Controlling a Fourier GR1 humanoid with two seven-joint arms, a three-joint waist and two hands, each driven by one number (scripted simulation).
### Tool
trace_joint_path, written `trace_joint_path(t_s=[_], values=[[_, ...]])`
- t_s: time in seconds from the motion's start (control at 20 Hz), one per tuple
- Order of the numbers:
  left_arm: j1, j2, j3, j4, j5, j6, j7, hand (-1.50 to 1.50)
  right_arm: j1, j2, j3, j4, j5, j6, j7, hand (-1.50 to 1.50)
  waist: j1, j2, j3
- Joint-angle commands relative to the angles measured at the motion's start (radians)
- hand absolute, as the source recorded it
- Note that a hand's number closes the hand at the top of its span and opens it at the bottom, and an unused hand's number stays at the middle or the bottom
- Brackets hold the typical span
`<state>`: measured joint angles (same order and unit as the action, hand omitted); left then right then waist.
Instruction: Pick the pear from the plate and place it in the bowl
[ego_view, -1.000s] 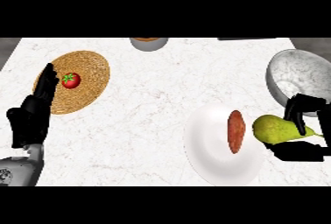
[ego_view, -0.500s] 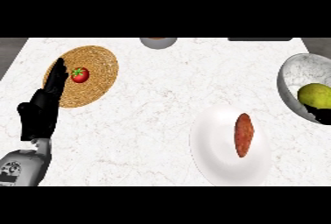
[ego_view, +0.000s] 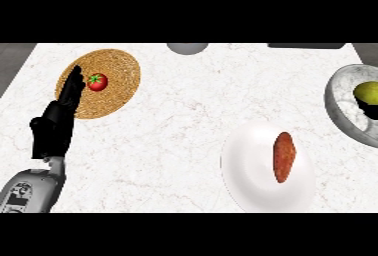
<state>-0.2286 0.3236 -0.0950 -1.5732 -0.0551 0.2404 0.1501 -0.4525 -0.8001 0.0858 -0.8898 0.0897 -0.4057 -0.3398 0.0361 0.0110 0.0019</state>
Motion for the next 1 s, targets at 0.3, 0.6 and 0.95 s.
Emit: trace_joint_path(t_s=[0.3,0.6,0.95], values=[[-0.024,-0.020,-0.014,-0.023,-0.014,-0.011,0.010,0.00,-0.251,0.084,-0.060,0.501,0.006,0.165,-0.117,-1.50,0.037,0.014,0.003],[-0.047,-0.014,0.002,-0.033,0.002,-0.030,0.034,0.00,-0.289,0.103,-0.130,0.593,-0.056,0.317,-0.304,-1.50,0.030,0.013,0.005],[-0.058,-0.047,-0.001,0.017,-0.027,-0.002,0.024,0.00,-0.328,0.028,-0.238,0.694,-0.126,0.404,-0.400,-1.50,0.011,0.014,0.004]])
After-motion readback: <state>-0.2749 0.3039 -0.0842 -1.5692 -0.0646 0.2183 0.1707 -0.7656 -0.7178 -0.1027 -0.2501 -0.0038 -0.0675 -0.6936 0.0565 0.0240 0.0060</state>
